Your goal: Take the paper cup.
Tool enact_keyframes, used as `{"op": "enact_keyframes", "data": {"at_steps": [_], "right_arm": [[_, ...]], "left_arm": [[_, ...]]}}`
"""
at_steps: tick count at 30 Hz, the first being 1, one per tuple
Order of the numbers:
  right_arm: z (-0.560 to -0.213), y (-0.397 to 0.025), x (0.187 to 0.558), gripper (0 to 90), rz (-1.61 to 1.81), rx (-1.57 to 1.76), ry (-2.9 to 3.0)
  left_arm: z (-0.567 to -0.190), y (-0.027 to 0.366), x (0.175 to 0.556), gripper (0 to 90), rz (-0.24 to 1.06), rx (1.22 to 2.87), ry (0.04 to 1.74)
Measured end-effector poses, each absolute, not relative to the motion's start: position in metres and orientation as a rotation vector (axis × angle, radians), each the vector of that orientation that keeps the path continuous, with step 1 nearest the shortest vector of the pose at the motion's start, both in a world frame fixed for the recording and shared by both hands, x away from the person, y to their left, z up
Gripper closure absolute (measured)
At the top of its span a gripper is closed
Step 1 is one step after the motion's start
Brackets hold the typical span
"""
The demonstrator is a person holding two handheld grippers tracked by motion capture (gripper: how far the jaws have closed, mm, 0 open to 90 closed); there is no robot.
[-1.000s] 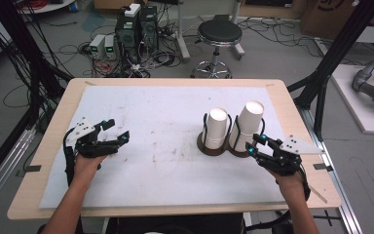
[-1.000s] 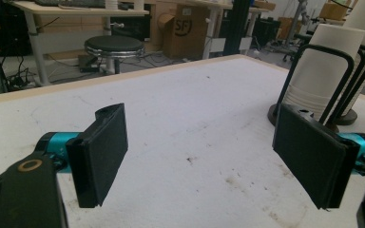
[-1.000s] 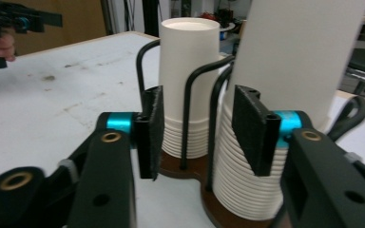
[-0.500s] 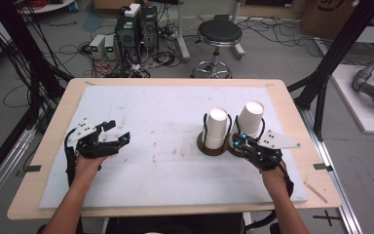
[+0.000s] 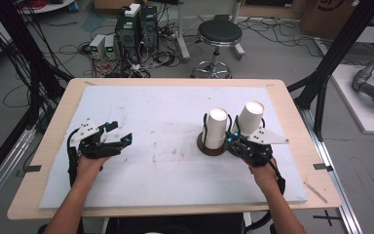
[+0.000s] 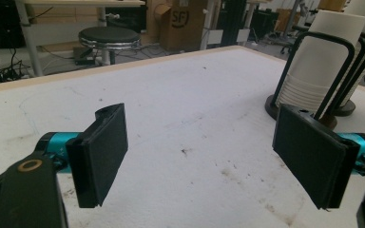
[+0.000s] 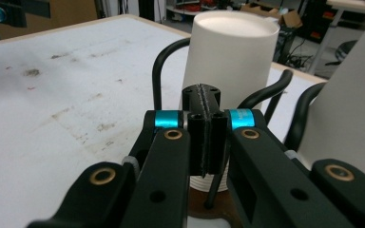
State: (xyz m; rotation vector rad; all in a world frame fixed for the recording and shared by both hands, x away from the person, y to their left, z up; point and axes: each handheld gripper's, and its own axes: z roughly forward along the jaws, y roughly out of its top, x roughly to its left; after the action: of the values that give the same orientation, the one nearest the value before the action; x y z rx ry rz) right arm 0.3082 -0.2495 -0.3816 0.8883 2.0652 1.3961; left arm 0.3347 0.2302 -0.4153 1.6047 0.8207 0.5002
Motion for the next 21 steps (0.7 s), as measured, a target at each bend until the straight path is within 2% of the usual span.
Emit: {"op": "enact_keyframes", "data": {"at_steps": [21], "right_arm": [[-0.414, -0.23, 0.326, 90.0, 1.317, 0.959, 2.232]], "left_arm": [[-0.417, 0.222, 0.336, 19.2, 0.486, 1.625, 0.815]]}}
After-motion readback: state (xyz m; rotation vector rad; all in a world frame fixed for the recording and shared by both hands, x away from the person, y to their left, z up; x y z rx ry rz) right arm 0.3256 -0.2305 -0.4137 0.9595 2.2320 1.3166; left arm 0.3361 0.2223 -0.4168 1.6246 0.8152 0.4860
